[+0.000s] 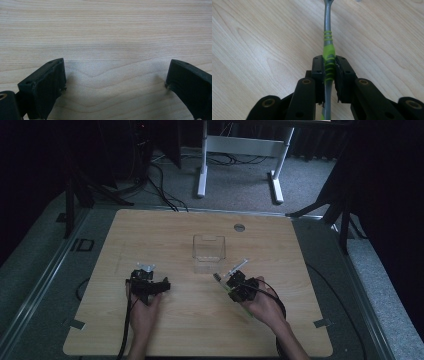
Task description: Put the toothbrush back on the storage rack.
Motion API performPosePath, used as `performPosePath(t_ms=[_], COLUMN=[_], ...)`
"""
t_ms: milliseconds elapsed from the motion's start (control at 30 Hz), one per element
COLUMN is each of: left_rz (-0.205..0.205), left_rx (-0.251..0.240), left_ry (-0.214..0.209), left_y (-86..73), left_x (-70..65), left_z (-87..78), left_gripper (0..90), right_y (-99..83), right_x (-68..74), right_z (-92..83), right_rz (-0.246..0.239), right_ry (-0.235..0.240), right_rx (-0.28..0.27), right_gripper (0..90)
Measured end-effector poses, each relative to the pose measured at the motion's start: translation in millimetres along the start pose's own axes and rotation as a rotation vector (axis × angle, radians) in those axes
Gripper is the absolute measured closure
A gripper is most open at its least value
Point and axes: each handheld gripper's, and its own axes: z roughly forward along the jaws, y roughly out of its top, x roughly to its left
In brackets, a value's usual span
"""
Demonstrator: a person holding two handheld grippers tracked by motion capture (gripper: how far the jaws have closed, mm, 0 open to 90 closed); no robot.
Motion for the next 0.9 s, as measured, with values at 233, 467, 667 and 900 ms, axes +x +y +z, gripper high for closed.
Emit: performPosePath(t_ms=[233, 467, 667, 900], left_rz=[0.001, 0.000, 0.001, 0.001], left_rx=[0.001, 0.001, 0.002, 0.001], left_ry=[0.000, 0.000, 0.000, 0.000], left_y=[0.0, 0.0, 0.1, 0.0], left_x=[0.0, 0.0, 0.1, 0.0], left_z=[-0.1, 0.0, -0.1, -0.1], left_gripper=[3.1, 3.0, 3.1, 3.1], right_y=[0.9, 2.4, 3.9, 5.6], right_x=[-1.9, -4.1, -5.3, -8.1], right_z=[-4.9, -9.3, -13.2, -18.4], right_rz=[0.013, 0.017, 0.027, 0.036], right_ry=[-0.002, -0.005, -0.006, -0.010], right_rx=[-0.033, -0.059, -0.073, -0.096], right_gripper=[79.1, 79.1, 79.0, 79.1])
